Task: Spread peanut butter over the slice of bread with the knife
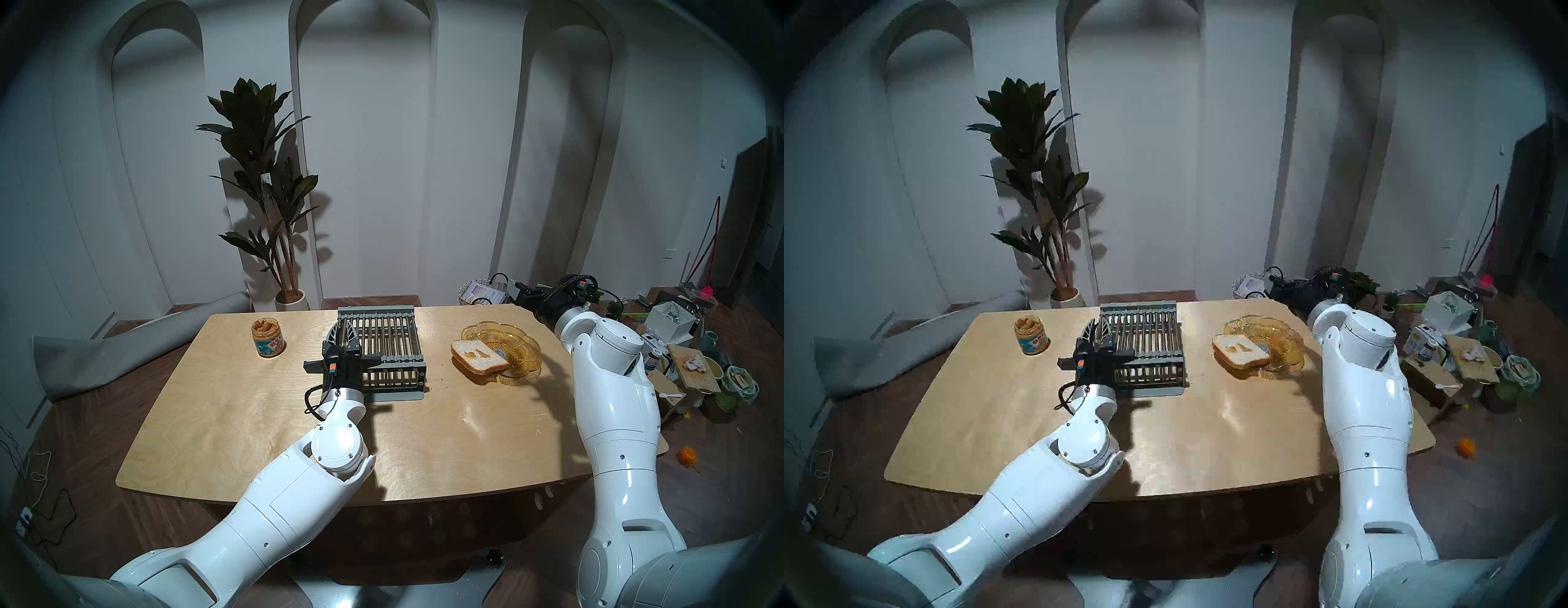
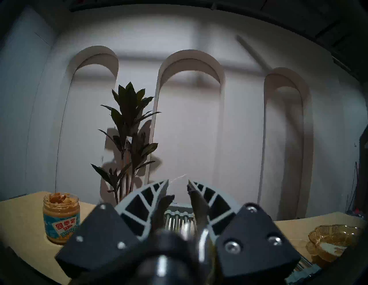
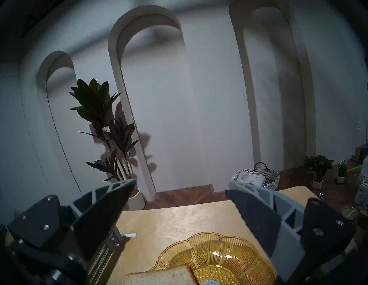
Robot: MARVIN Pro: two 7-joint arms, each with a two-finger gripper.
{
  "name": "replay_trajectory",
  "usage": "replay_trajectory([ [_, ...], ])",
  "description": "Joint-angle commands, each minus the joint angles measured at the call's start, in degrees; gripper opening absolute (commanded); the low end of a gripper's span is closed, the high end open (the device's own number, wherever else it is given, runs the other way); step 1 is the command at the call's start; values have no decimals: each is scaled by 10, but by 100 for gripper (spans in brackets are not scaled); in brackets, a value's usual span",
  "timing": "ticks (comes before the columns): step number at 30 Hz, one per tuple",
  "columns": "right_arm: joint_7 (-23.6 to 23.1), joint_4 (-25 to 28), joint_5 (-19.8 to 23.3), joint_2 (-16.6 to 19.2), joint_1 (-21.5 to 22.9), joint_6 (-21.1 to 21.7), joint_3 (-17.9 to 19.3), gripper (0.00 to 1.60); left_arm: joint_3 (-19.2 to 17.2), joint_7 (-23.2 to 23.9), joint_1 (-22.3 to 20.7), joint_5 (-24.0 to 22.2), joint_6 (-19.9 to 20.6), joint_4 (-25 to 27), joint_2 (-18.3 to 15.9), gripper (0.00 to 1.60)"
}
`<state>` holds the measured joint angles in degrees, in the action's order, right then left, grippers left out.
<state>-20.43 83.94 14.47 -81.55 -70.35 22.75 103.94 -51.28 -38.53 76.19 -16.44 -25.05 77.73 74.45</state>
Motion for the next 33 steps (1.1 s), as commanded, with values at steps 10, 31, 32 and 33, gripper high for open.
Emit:
replay_trajectory([
  [10,1,3,0,0,15,-4,-3,160,-10,-11,-5,13,6,46,-7,107],
  [31,-7,2,9,-3,22,3,-19,160,-30,4,11,31,18,212,-99,160],
  [32,-8,2,9,-4,22,3,-22,160,-38,19,13,29,22,216,-103,160],
  [33,-10,3,10,-4,23,3,-24,160,-45,23,18,27,32,228,-112,160],
])
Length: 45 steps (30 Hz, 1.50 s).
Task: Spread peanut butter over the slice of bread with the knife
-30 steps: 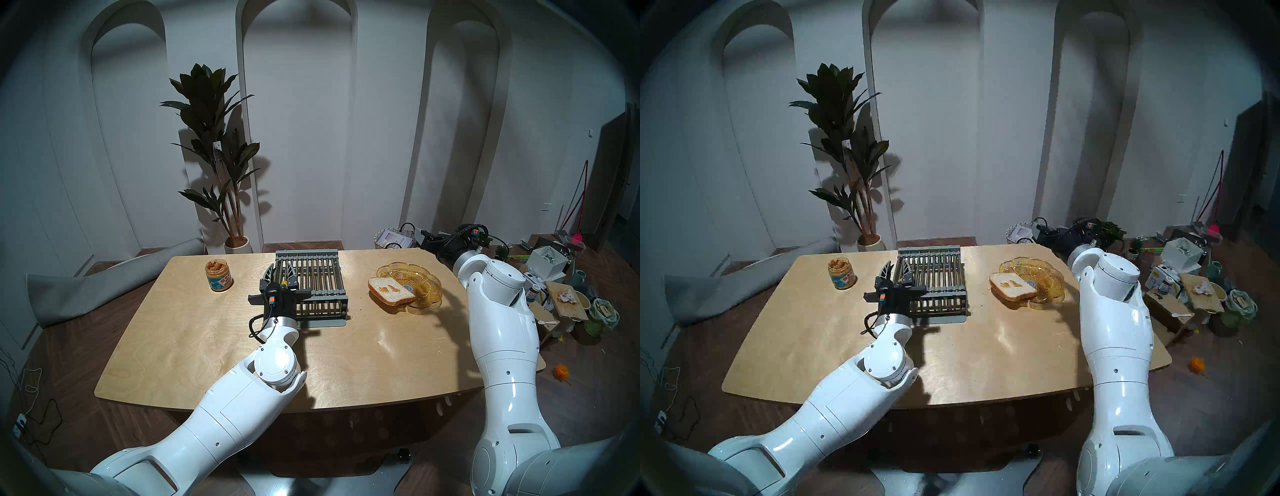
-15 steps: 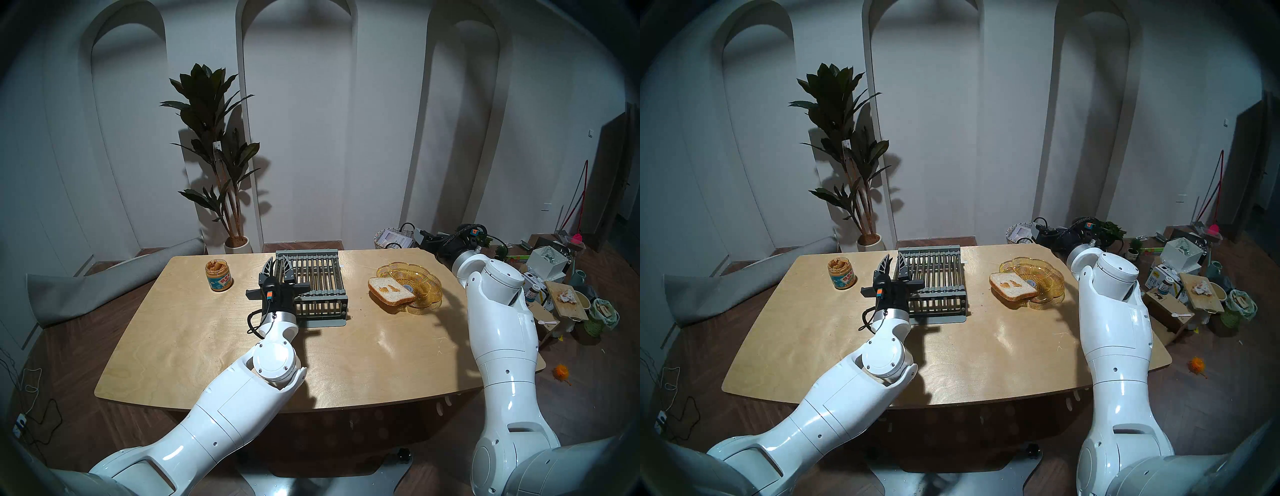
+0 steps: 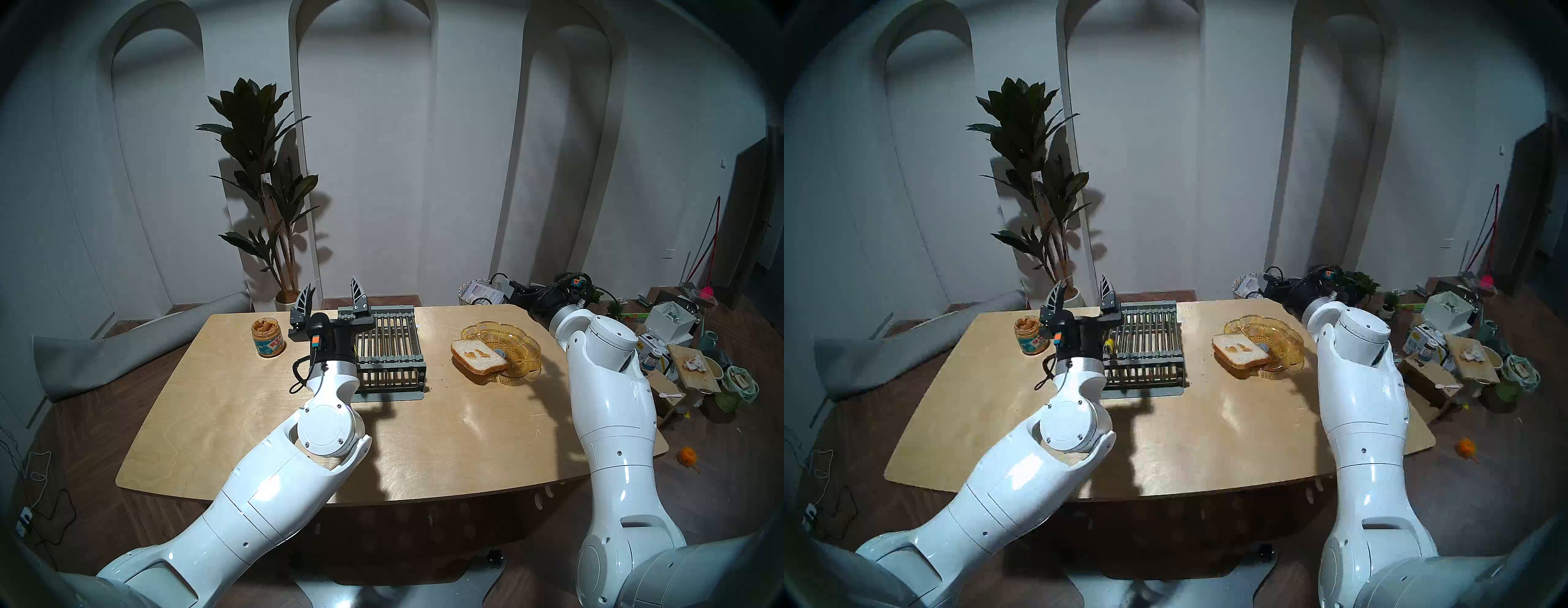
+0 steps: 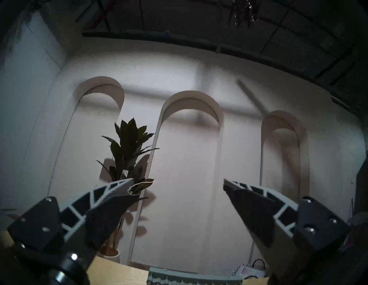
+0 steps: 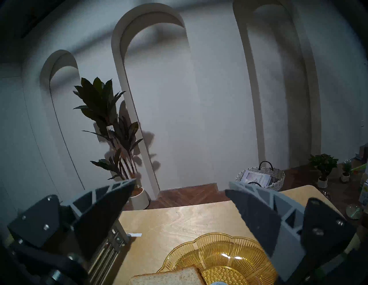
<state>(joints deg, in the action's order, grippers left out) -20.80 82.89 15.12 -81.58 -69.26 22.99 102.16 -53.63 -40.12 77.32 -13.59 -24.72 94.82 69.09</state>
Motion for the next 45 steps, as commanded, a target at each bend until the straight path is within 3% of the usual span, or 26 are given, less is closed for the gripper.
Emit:
replay_trajectory([
  [1,-7,13,2,-3,12,0,-9,160,-31,54,12,0,38,68,-66,160],
  [11,-12,15,-6,-13,12,-8,-48,160,-120,127,20,-1,65,60,-126,160],
  [20,1,25,-38,-25,14,-27,-93,160,-184,199,37,-39,82,61,-198,160],
  [21,4,25,-42,-27,13,-31,-97,160,-193,205,37,-45,84,57,-188,160],
  [24,14,24,-51,-35,12,-34,-109,160,-204,237,45,-72,94,53,-226,160],
  [25,19,25,-54,-37,12,-35,-111,160,-212,245,45,-78,98,50,-214,160],
  [27,31,22,-62,-40,13,-38,-116,160,-216,269,51,-98,106,49,-237,160],
  [38,108,-1,-103,-61,18,-60,-135,160,-236,386,64,-219,164,29,-295,160],
  [45,130,-24,-109,-69,26,-89,-140,160,-263,458,60,-326,177,11,-306,160],
])
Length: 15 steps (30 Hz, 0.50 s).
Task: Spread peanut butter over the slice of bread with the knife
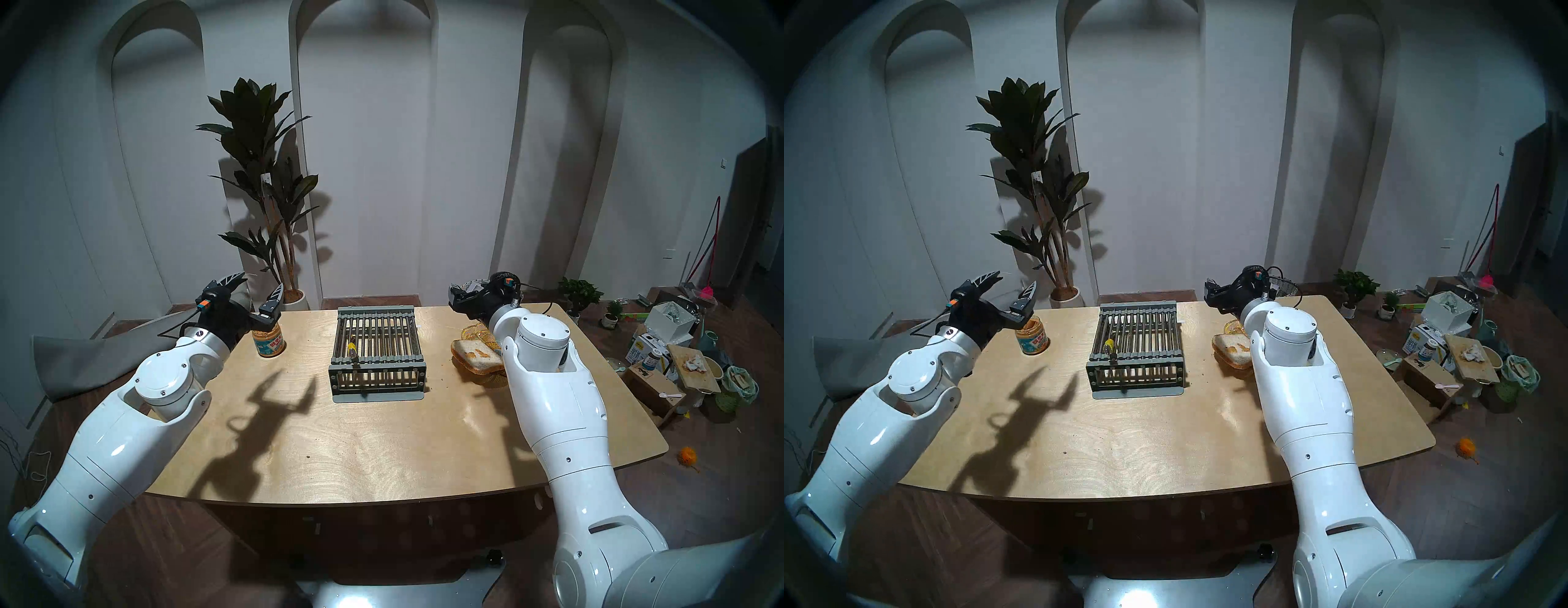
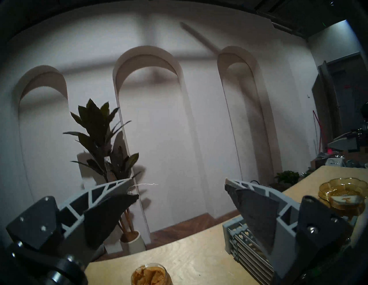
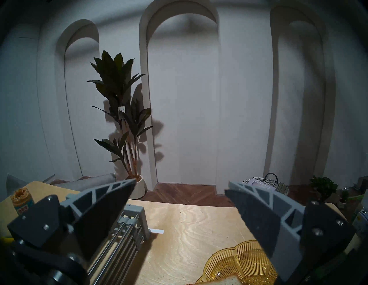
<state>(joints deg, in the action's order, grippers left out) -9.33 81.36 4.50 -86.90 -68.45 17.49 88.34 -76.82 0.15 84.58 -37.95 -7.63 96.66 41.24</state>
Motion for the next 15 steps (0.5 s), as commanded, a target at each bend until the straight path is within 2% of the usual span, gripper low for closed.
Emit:
replay_trajectory([
  [1,19,-12,-4,-17,20,-39,-2,160,-32,66,-15,-98,11,-12,-29,160],
  [2,18,-17,-2,-19,22,-44,-3,160,-38,87,-16,-118,15,-20,-27,160],
  [3,17,-21,-2,-19,24,-50,-3,160,-37,83,-18,-131,16,-23,-26,160],
  [5,18,-31,-2,-20,29,-67,-5,160,-50,128,-22,-172,25,-43,-19,160],
  [6,16,-34,0,-21,29,-72,-5,160,-46,114,-24,-178,25,-43,-19,160],
  [7,10,-40,3,-20,30,-84,-5,160,-52,140,-26,-197,31,-54,-14,160],
  [8,8,-42,4,-20,30,-90,-5,160,-49,135,-27,-206,35,-56,-15,160],
  [15,-34,-62,44,-21,28,-149,13,160,-43,200,-42,-245,50,-91,-8,160],
])
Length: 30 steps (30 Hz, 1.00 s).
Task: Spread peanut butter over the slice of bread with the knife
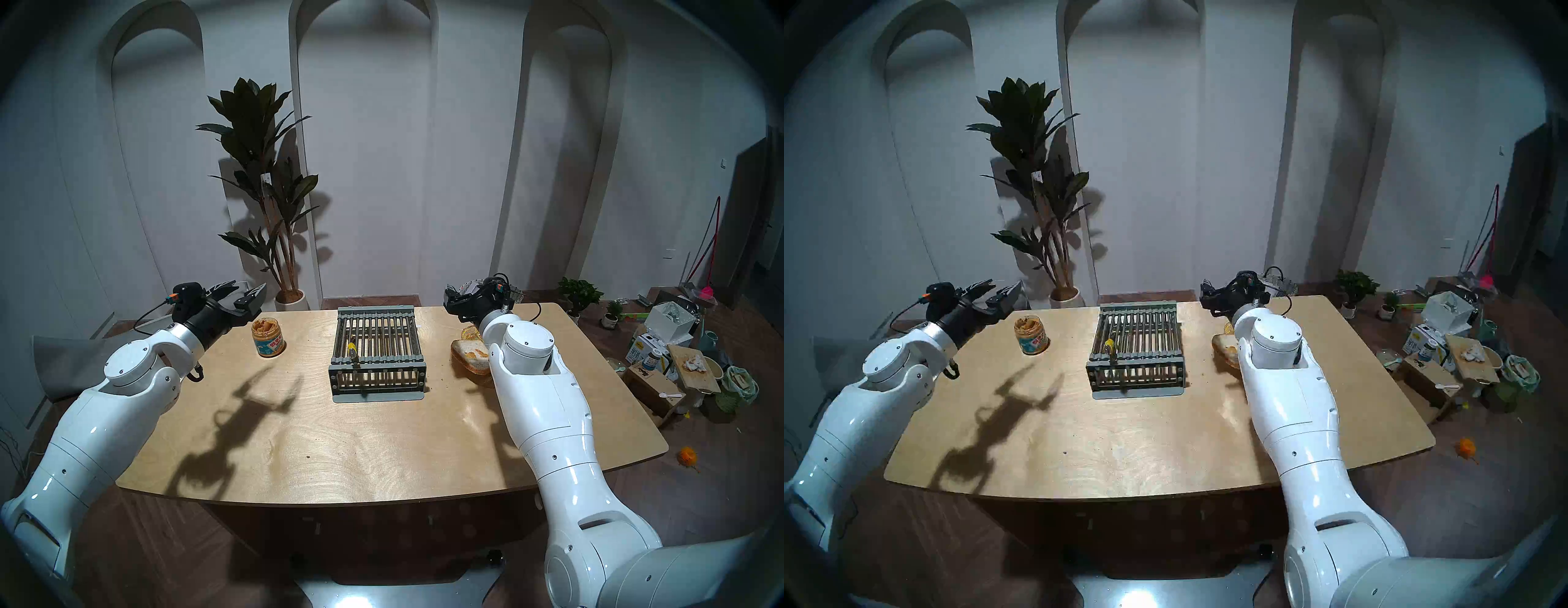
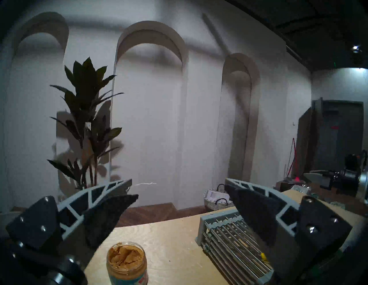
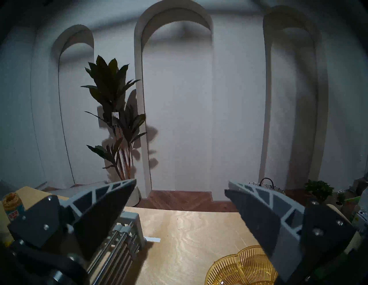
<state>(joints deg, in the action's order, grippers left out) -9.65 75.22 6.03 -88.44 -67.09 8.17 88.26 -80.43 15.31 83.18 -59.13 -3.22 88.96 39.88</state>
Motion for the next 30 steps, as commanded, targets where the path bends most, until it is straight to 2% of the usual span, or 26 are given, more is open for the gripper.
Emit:
replay_trajectory([
  [1,-36,-6,32,-5,15,-70,15,160,-5,56,-32,-36,8,-20,5,160],
  [5,-42,-25,37,-6,20,-98,21,160,-3,63,-41,-38,7,-34,15,160],
  [6,-44,-32,39,-6,23,-112,21,160,-2,54,-43,-28,4,-34,16,160],
  [14,-50,-65,40,-8,33,-139,22,160,-3,-2,-48,-7,-12,-33,38,160],
  [15,-47,-65,37,-8,33,-139,21,160,-1,-20,-47,6,-14,-29,36,160],
  [18,-47,-66,33,-8,34,-145,18,160,1,-35,-48,15,-15,-26,38,160],
  [30,-46,-66,28,-7,34,-153,15,160,1,-55,-47,29,-15,-21,42,160],
])
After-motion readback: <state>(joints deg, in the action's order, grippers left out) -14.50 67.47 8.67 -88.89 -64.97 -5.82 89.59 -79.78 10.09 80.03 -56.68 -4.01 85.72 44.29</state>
